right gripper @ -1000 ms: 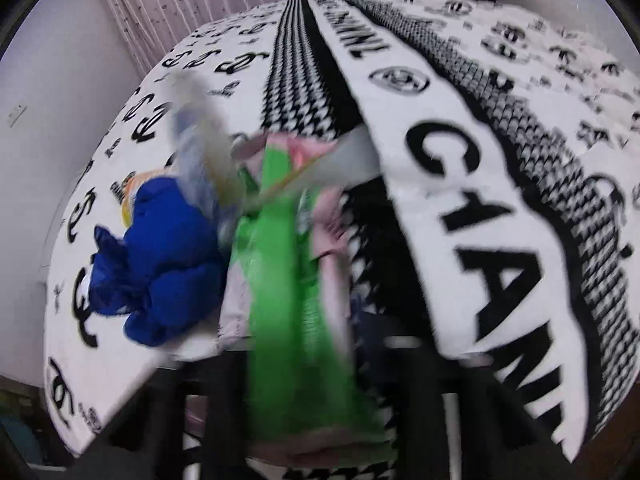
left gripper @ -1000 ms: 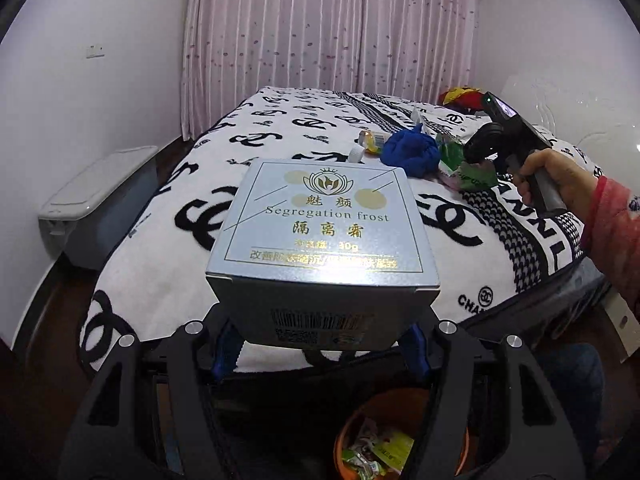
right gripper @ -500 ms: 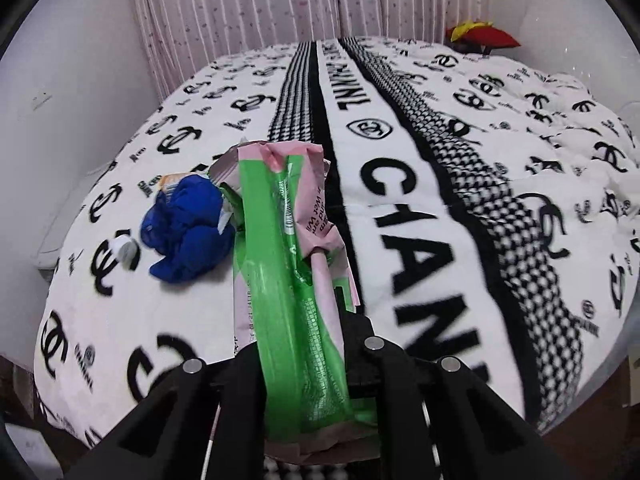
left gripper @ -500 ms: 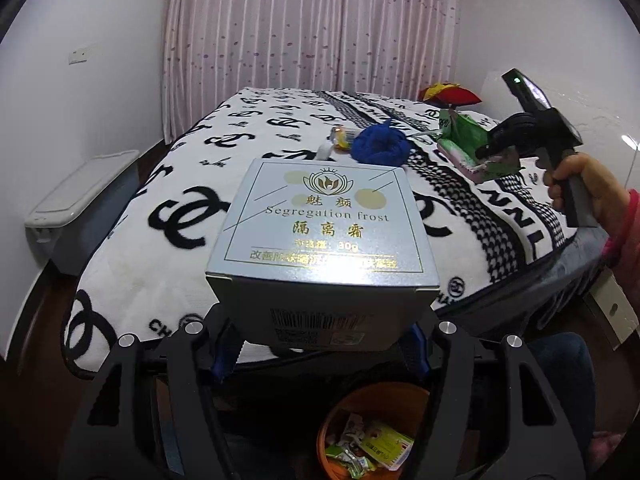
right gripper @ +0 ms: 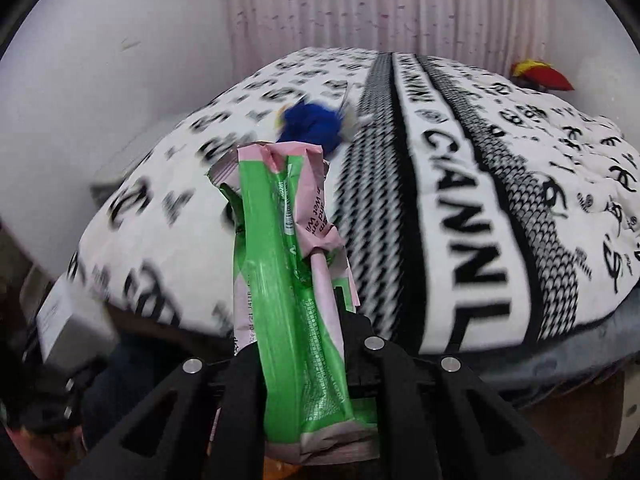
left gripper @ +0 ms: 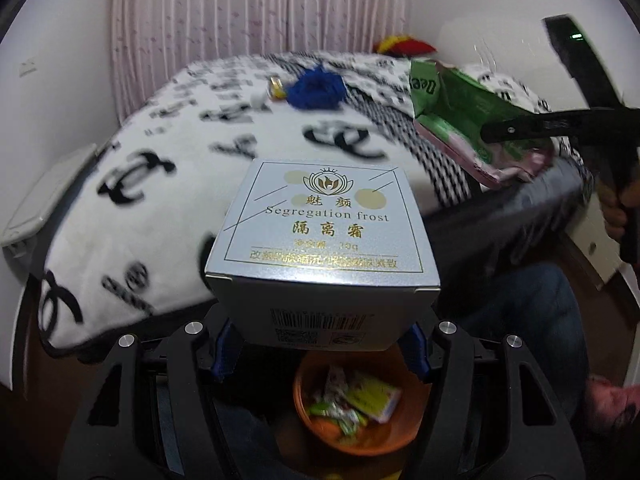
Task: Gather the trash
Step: 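Drop the cream box into the bucket with the left tool while the right tool drops the wrapper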
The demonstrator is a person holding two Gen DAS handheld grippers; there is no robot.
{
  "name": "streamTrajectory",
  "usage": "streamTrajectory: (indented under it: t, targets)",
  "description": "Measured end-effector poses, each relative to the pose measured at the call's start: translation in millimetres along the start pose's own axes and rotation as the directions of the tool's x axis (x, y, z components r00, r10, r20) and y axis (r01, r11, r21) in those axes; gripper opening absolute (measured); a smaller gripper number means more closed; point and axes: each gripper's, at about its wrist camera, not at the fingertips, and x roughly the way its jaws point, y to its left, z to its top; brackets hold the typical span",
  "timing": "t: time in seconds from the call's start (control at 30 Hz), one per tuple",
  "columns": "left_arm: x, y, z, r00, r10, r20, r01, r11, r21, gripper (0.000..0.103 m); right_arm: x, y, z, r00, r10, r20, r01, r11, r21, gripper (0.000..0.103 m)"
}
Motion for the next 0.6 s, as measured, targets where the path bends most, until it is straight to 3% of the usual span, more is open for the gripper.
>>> streamTrajectory:
  t: [0.3, 0.6]
  targets:
    - [27, -14, -39, 0.987, -0.022, -0.162, 0.025, 1.0, 0.017, 0.063, 15, 29, -72, 0.991, 0.074, -0.113, -0.077, 0.997, -0.026, 0.01]
    - [75, -18, -69, 0.928, -0.052, -0.369, 0.04, 0.998, -0.039, 0.063, 69, 52, -135, 0.944, 0.119, -0.307, -0.131, 0.991, -0.019, 0.01]
